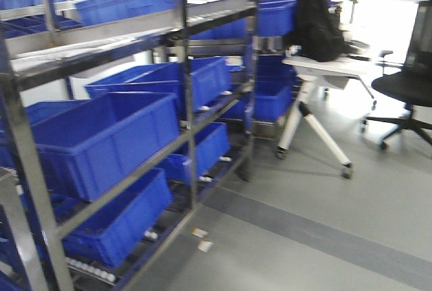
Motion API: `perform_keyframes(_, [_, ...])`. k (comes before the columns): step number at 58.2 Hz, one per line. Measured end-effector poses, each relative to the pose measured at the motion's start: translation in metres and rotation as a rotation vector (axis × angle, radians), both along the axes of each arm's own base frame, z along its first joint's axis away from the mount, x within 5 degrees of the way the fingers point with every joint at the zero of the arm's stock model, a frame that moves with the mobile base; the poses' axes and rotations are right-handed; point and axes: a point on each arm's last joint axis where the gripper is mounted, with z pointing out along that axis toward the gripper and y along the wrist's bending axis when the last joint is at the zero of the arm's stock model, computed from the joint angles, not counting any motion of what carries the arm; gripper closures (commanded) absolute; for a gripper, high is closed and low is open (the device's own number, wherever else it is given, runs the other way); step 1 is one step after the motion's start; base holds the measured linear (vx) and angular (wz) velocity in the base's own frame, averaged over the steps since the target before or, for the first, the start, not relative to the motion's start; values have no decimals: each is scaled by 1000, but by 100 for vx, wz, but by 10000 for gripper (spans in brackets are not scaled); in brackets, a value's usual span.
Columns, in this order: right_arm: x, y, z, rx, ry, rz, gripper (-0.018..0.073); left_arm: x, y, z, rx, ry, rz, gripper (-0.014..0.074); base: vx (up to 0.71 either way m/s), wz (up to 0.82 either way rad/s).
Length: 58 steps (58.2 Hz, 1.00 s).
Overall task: Pick red and yellow blocks into blue bin
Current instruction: 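Turn and drive the base up to the large blue bin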
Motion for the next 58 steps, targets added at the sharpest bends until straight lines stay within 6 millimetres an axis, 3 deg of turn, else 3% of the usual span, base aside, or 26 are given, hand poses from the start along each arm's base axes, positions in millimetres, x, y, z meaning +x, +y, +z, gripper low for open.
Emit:
perform_keyframes(27, [0,0,0,0,0,0,318,0,0,0,0,0,0,359,33,49])
perform_keyframes(58, [0,0,0,0,0,0,318,0,0,0,0,0,0,359,20,69])
